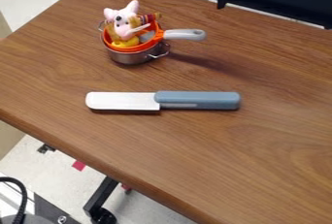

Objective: Move the blue knife to the top right of the table

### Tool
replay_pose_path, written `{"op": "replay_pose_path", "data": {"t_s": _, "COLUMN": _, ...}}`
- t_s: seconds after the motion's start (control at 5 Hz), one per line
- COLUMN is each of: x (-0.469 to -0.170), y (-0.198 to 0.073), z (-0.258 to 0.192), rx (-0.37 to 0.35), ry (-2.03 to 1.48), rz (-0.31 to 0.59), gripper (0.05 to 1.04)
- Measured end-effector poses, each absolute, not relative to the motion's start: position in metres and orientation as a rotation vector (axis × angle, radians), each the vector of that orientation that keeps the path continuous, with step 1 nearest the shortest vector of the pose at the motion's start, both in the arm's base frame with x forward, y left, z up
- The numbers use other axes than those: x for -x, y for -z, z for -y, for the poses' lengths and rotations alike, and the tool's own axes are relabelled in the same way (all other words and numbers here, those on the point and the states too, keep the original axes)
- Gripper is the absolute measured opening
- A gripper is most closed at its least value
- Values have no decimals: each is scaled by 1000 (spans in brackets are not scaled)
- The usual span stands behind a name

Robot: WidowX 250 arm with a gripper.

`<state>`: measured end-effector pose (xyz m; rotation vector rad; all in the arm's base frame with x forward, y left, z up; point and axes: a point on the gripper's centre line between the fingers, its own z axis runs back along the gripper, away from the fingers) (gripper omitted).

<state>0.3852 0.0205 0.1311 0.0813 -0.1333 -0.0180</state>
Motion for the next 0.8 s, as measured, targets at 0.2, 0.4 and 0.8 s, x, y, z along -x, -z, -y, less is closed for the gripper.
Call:
{"op": "replay_pose_path", "data": {"t_s": 0.2, "x": -382, "y": -116, "z": -20, "rx": -80, "ry": 26, "rz": 93, "gripper": 995}}
{"op": "replay_pose_path", "data": {"t_s": 0.4, "x": -368, "y": -110, "z": -19, "rx": -77, "ry": 91, "rz": 103, "gripper": 995}}
{"op": "replay_pose_path", "data": {"t_s": 0.8, "x": -342, "y": -117, "z": -16, "rx": 21, "ry": 387, "rz": 71, "gripper": 995}}
